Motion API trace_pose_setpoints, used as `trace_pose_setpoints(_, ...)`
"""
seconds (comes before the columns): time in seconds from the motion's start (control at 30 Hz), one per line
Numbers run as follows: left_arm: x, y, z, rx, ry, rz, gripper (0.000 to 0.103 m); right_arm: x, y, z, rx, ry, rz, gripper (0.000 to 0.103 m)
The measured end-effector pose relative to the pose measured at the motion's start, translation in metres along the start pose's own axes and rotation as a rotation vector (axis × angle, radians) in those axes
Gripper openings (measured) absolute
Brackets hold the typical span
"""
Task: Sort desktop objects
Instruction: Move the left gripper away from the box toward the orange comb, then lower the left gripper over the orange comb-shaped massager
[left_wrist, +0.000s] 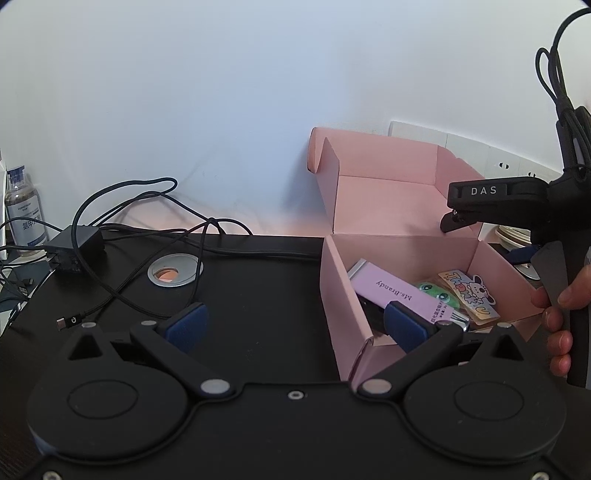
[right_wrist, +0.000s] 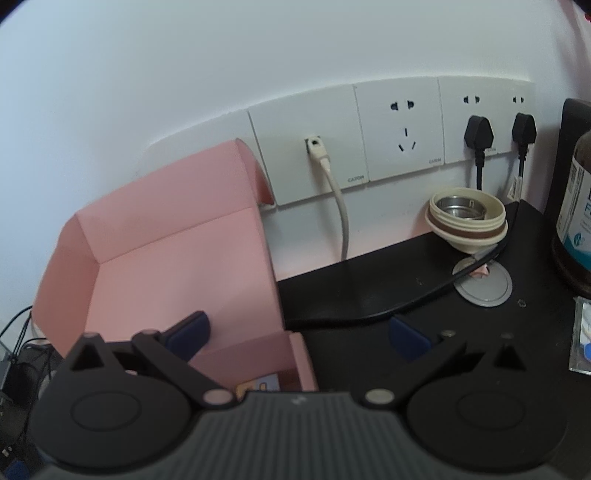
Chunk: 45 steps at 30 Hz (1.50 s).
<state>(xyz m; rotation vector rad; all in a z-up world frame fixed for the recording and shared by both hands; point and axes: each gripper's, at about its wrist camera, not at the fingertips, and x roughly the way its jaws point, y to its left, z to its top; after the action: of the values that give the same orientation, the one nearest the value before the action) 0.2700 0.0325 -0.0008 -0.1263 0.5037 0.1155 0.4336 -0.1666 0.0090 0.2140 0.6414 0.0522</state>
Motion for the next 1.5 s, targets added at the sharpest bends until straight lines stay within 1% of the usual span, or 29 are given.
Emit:
trace_pose_setpoints(0.1,0.000,0.003,0.000,-0.017,0.003,-0.008,0.103,-0.006,-0.005,-0.002,0.022,-0.006,0.023,0.102)
trace_pose_setpoints(0.23,-0.001,0.003,0.000,-0.019,-0.004,-0.003,0.103,-0.033,-0.020,-0.015,0.070,-0.067,0.107,0.102)
trace_pose_setpoints(0.33,-0.003,0.004,-0.001,-0.022,-0.008,0.000,0.103,-0.065,-0.031,-0.028,0.032,-0.094,0.135,0.102)
trace_pose_setpoints(0.47,-0.007,0.004,-0.003,-0.029,-0.011,0.001,0.103,-0.111,-0.054,-0.059,-0.017,-0.114,0.151,0.102)
trace_pose_setpoints(0.6,-0.018,0.002,-0.007,-0.029,-0.033,0.020,0.103,-0.157,-0.075,-0.097,-0.074,-0.144,0.144,0.102)
trace_pose_setpoints(0.67,-0.025,0.000,-0.009,-0.023,-0.034,0.022,0.103,-0.176,-0.079,-0.110,-0.143,-0.166,0.114,0.102)
trace_pose_setpoints(0.8,-0.033,-0.009,-0.017,0.010,-0.028,0.056,0.103,-0.202,-0.087,-0.126,-0.280,-0.216,0.053,0.102)
trace_pose_setpoints(0.9,-0.044,-0.017,-0.023,0.009,-0.028,0.065,0.103,-0.217,-0.107,-0.132,-0.317,-0.258,0.048,0.102)
trace_pose_setpoints(1.03,-0.065,-0.040,-0.034,0.015,-0.024,0.022,0.103,-0.222,-0.145,-0.131,-0.286,-0.242,0.044,0.102)
trace_pose_setpoints(1.1,-0.075,-0.056,-0.040,0.021,-0.021,-0.004,0.103,-0.226,-0.162,-0.131,-0.268,-0.234,0.075,0.102)
trace_pose_setpoints(1.17,-0.084,-0.076,-0.044,0.035,-0.009,-0.046,0.103,-0.229,-0.176,-0.133,-0.271,-0.238,0.111,0.102)
trace_pose_setpoints(1.2,-0.087,-0.087,-0.045,0.046,-0.004,-0.069,0.103,-0.230,-0.182,-0.134,-0.273,-0.240,0.109,0.102)
trace_pose_setpoints(1.3,-0.093,-0.126,-0.048,0.108,-0.001,-0.156,0.103,-0.231,-0.200,-0.136,-0.261,-0.249,0.091,0.102)
trace_pose_setpoints(1.4,-0.099,-0.166,-0.056,0.201,-0.006,-0.247,0.103,-0.230,-0.218,-0.135,-0.211,-0.255,0.080,0.102)
trace_pose_setpoints(1.43,-0.100,-0.179,-0.058,0.234,-0.012,-0.269,0.103,-0.231,-0.225,-0.133,-0.178,-0.259,0.093,0.102)
trace_pose_setpoints(1.5,-0.100,-0.200,-0.065,0.294,-0.032,-0.287,0.103,-0.232,-0.238,-0.130,-0.105,-0.273,0.120,0.102)
